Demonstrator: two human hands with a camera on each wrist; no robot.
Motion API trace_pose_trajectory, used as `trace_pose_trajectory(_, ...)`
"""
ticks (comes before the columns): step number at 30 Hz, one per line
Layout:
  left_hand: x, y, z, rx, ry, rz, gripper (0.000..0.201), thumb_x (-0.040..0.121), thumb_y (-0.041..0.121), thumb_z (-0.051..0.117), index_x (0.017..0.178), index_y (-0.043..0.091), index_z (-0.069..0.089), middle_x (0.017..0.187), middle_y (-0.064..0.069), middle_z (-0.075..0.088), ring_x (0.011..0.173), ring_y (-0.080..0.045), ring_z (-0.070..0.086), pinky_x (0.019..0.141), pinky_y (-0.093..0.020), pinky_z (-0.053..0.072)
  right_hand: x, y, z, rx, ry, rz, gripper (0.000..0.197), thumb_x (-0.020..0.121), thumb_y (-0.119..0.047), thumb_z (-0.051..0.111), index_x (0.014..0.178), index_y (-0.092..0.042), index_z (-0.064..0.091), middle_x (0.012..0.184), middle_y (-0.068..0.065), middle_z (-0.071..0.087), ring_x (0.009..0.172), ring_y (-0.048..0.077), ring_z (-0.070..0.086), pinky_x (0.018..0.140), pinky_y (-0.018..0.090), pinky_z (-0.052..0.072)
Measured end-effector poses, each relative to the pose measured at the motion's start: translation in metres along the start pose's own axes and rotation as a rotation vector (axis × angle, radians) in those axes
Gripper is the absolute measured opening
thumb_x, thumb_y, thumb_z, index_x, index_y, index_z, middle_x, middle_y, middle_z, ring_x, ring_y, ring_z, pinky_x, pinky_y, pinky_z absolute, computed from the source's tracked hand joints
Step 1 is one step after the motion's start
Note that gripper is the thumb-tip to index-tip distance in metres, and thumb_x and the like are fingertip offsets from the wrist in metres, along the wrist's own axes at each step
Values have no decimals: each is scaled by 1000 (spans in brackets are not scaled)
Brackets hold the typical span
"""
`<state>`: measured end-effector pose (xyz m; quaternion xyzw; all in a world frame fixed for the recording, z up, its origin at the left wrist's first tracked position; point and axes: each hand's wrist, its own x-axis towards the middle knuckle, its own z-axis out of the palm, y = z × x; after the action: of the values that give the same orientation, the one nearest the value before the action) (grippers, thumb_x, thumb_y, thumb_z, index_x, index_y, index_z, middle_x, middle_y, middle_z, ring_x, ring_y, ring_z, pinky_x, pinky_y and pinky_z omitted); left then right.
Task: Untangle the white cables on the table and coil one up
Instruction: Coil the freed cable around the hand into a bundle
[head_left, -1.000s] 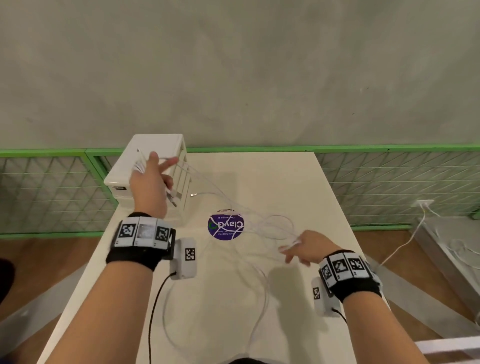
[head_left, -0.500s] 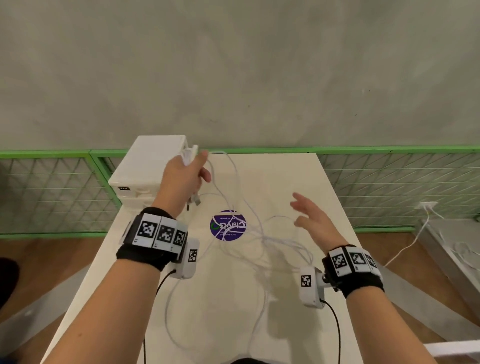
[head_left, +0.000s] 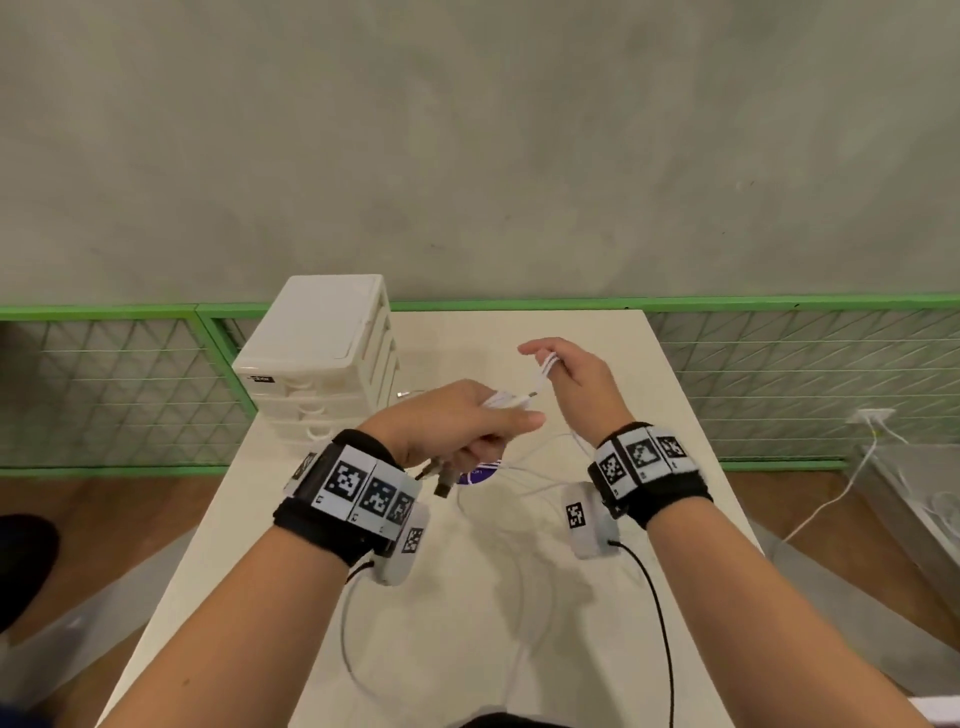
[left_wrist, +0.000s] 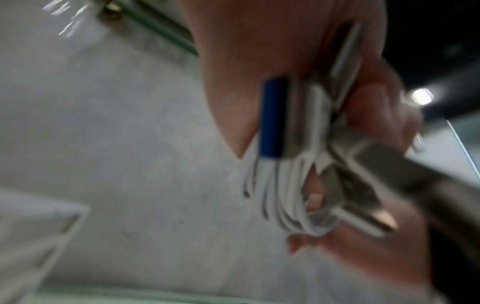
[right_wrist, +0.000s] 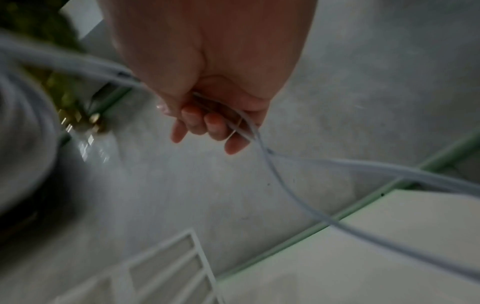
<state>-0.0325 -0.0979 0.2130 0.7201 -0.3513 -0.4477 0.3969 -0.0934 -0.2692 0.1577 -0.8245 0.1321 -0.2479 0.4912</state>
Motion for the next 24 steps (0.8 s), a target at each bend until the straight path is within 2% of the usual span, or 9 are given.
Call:
trace_pose_trajectory(4, 5, 7, 6, -400, -154, 246, 35, 93, 34, 51, 66, 12, 54, 41, 5, 29, 29, -6, 22, 37, -16, 18, -15, 22, 39, -61, -257, 105, 16, 87, -31, 47, 82, -39, 59, 80, -10, 63, 79, 20, 56, 82, 42, 49)
trace_pose_trajectory(6, 8, 12, 4, -596, -117, 354, 36, 93, 35, 47, 71, 9, 59, 36, 9, 30, 25, -4, 23, 35, -18, 15, -28, 25, 49, -93, -274, 107, 17, 94, -23, 44, 99, -25, 60, 87, 0, 61, 80, 20, 54, 78, 38, 47)
trace_pose_trajectory(8, 9, 18, 2, -777, -10, 408, 36, 91, 38, 43, 73, 9, 53, 34, 10, 29, 24, -1, 23, 34, -17, 17, -38, 23, 54, -118, -270, 78, 14, 98, -14, 40, 104, -11, 52, 79, 3, 57, 70, 18, 50, 67, 30, 39)
trace_pose_trajectory(10, 11, 23, 0, -916, 126, 490, 34, 85, 43, 42, 74, 11, 46, 36, 11, 29, 26, -1, 25, 33, -18, 23, -46, 25, 60, -156, -331, 44, 6, 99, -17, 40, 99, -16, 46, 68, -7, 50, 61, 13, 45, 61, 28, 35)
trace_pose_trajectory(15, 24, 25, -24, -990, 718, 650, 33, 94, 41, 49, 74, 16, 39, 48, 8, 32, 37, -6, 29, 41, -21, 31, -61, 44, 60, -139, -450, 122, 11, 97, -15, 42, 92, -17, 51, 59, -8, 52, 60, 13, 49, 72, 31, 43)
trace_pose_trajectory(18, 30, 13, -41, -739, 1097, 655, 28, 99, 29, 51, 79, 16, 38, 55, 4, 39, 43, -9, 36, 43, -24, 33, -56, 38, 50, -57, -397, 84, 16, 94, -14, 51, 99, -24, 61, 63, -9, 58, 61, 5, 53, 73, 27, 46)
trace_pose_trajectory(20, 35, -4, -48, -331, 1239, 613, 25, 95, 26, 58, 75, 17, 44, 60, 5, 43, 51, -10, 42, 51, -26, 36, -48, 29, 40, -50, -373, 21, 22, 91, -13, 57, 109, -21, 67, 74, -22, 62, 67, -4, 57, 74, 18, 46)
trace_pose_trajectory(22, 41, -19, -48, 184, 1168, 427, 34, 92, 33, 63, 68, 15, 45, 57, 7, 41, 52, -11, 40, 49, -21, 33, -40, 17, 30, -38, -304, -60, 22, 90, -11, 59, 108, -18, 70, 74, -31, 63, 71, -3, 58, 75, 16, 45)
trace_pose_trajectory(24, 44, -26, -39, 538, 923, 152, 43, 90, 45, 60, 66, 11, 48, 53, 0, 43, 46, -16, 40, 42, -22, 31, -32, 7, 19, -36, -209, -167, 21, 89, -7, 59, 100, -18, 73, 69, -26, 64, 69, 4, 59, 72, 19, 47)
